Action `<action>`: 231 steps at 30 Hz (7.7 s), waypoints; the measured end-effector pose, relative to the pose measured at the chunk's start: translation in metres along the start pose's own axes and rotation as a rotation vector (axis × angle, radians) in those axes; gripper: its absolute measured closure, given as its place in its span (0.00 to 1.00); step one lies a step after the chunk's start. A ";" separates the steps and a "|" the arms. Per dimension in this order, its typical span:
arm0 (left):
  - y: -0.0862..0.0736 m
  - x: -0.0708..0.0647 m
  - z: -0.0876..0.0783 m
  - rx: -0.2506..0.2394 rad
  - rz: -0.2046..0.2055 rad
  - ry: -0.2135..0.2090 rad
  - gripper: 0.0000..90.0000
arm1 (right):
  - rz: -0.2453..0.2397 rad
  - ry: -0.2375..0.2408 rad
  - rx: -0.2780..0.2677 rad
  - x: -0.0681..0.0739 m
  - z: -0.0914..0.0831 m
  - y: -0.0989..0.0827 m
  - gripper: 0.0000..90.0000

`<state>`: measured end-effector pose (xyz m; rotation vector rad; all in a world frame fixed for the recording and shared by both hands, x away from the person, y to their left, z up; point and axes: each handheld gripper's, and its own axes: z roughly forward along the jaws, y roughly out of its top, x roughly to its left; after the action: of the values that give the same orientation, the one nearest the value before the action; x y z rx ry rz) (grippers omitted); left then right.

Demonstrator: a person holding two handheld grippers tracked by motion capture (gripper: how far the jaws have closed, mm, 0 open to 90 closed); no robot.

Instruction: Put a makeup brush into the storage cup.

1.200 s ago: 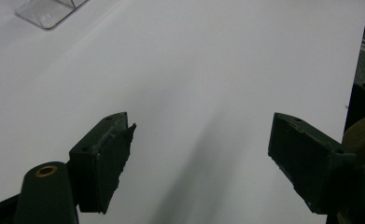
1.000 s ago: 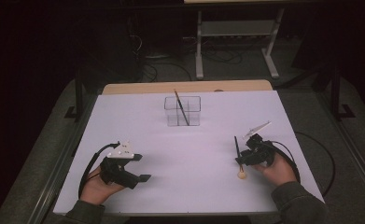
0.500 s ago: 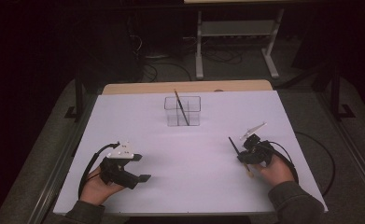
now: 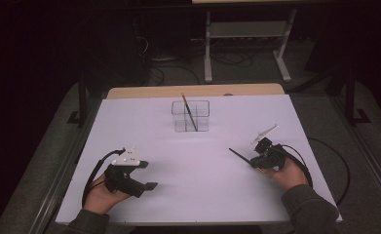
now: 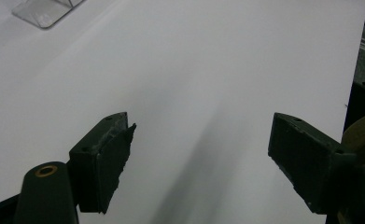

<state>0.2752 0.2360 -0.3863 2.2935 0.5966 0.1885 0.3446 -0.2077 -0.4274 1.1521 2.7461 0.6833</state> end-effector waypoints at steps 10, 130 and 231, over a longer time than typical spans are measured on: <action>0.001 0.000 0.001 0.001 0.002 -0.003 0.22 | -0.049 0.064 -0.043 0.003 -0.017 0.007 0.92; 0.077 -0.047 0.042 0.152 0.318 -0.314 0.93 | -0.657 0.392 -0.024 0.150 -0.032 0.091 0.91; 0.072 -0.042 0.041 0.134 0.269 -0.279 0.79 | -0.665 0.436 -0.083 0.126 -0.045 0.090 0.92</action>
<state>0.2764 0.1459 -0.3627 2.4677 0.1609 -0.0464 0.3024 -0.0813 -0.3362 0.0235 3.1086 1.0083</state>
